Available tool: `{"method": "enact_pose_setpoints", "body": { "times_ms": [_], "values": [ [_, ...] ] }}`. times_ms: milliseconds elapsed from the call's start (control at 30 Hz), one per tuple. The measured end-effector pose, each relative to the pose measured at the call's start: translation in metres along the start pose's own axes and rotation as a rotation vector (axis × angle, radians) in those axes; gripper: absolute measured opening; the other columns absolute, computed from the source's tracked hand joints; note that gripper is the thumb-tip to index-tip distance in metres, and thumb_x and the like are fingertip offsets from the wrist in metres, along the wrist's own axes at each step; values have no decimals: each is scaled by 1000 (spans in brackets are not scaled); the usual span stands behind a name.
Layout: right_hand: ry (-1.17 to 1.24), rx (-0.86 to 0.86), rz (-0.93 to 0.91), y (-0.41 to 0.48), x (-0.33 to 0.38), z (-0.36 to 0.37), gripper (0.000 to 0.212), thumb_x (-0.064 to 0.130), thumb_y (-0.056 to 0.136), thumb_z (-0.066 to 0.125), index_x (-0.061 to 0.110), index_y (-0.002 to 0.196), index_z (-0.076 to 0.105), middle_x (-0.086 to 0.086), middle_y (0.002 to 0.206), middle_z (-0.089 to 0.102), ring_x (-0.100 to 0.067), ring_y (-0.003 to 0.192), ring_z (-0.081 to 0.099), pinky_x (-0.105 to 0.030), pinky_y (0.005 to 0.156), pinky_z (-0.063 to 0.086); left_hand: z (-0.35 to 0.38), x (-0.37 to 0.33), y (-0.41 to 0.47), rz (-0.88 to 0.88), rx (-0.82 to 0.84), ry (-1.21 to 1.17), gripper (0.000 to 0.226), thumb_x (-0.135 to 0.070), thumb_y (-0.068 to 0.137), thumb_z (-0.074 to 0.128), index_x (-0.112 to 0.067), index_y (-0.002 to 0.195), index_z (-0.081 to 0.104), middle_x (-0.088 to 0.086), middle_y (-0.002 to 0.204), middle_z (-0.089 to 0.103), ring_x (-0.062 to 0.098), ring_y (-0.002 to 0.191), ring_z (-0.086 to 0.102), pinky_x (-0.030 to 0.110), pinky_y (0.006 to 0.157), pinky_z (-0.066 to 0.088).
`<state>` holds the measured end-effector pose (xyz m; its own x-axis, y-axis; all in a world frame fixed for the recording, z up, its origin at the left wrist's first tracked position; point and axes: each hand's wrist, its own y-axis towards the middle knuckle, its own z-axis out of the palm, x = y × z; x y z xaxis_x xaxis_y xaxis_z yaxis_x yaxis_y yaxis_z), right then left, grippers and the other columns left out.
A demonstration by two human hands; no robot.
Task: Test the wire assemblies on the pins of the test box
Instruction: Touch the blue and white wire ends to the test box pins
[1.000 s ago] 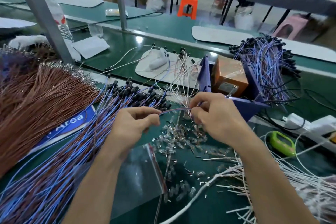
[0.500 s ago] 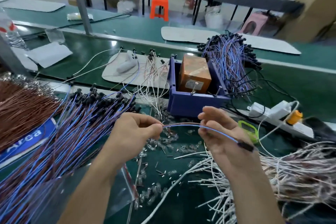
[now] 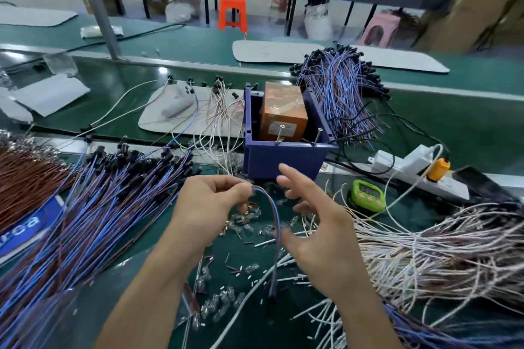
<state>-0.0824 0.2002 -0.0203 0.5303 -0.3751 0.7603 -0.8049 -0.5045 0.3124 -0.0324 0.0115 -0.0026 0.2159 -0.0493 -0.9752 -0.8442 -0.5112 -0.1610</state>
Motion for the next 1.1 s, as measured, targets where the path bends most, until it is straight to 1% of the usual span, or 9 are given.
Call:
{"method": "enact_pose_setpoints", "body": {
  "times_ms": [133, 233, 367, 500, 600, 700, 867, 967, 1100],
  "values": [
    [60, -26, -150, -1, 14, -7, 68, 35, 73, 91, 43, 135, 64, 27, 138, 59, -11, 138, 48, -19, 110, 38, 8, 3, 0, -21, 8, 0, 17, -19, 89, 78, -23, 73, 81, 1, 55, 68, 6, 44, 51, 13, 45, 39],
    [460, -119, -155, 2, 28, -9, 18, 45, 83, 79, 29, 91, 82, 8, 103, 78, -18, 109, 68, -30, 95, 53, 11, 7, 1, -1, -12, 73, 17, -22, 88, 78, -30, 73, 81, 0, 56, 69, 5, 42, 49, 18, 45, 38],
    [1176, -361, 304, 14, 31, -17, 53, 44, 97, 53, 11, 57, 63, -11, 58, 56, -28, 63, 61, -40, 73, 57, 9, 11, 3, 29, 28, 157, 17, -26, 87, 78, -37, 75, 80, -1, 62, 73, 4, 48, 54, 23, 51, 42],
    [1356, -532, 491, 22, 7, -48, 57, 45, 108, 38, 20, 57, 40, 2, 52, 27, -19, 49, 25, -31, 53, 36, -10, 7, 4, 78, 266, 200, 12, -18, 85, 81, -28, 78, 83, 1, 67, 75, 2, 53, 60, 11, 52, 43],
    [1259, -608, 479, 22, -10, -63, 57, 41, 110, 39, 20, 56, 37, 3, 50, 24, -17, 47, 20, -29, 48, 30, -26, 6, 7, 65, 255, 340, 11, -25, 84, 81, -35, 80, 82, -2, 70, 77, 2, 54, 61, 15, 53, 45],
    [813, -633, 491, 19, -17, -63, 59, 35, 108, 48, 19, 51, 46, 1, 46, 36, -16, 44, 30, -33, 50, 28, -29, 4, 6, 91, 143, 514, 13, -35, 82, 82, -46, 75, 78, -10, 67, 75, 2, 49, 58, 17, 46, 46],
    [8, -72, 399, 12, -1, -44, 32, 41, 100, 58, 25, 78, 74, 4, 70, 70, -19, 64, 62, -37, 62, 49, -12, -3, -3, 143, 176, 488, 13, -35, 80, 85, -43, 72, 79, -10, 64, 73, 6, 50, 60, 28, 51, 53],
    [-55, 135, 292, 11, 12, -19, 16, 37, 99, 56, 30, 96, 71, 8, 78, 72, -12, 70, 65, -40, 67, 53, 5, -5, -6, 208, 237, 445, 17, -28, 78, 86, -40, 69, 79, -11, 60, 71, -2, 46, 52, 11, 47, 39],
    [147, 220, 315, 15, 20, -1, 21, 32, 93, 53, 25, 98, 73, -3, 76, 69, -22, 72, 61, -43, 67, 51, 4, -8, -5, 225, 233, 347, 17, -19, 77, 86, -35, 74, 81, -7, 65, 75, -1, 54, 62, 14, 53, 46]
  ]
}}
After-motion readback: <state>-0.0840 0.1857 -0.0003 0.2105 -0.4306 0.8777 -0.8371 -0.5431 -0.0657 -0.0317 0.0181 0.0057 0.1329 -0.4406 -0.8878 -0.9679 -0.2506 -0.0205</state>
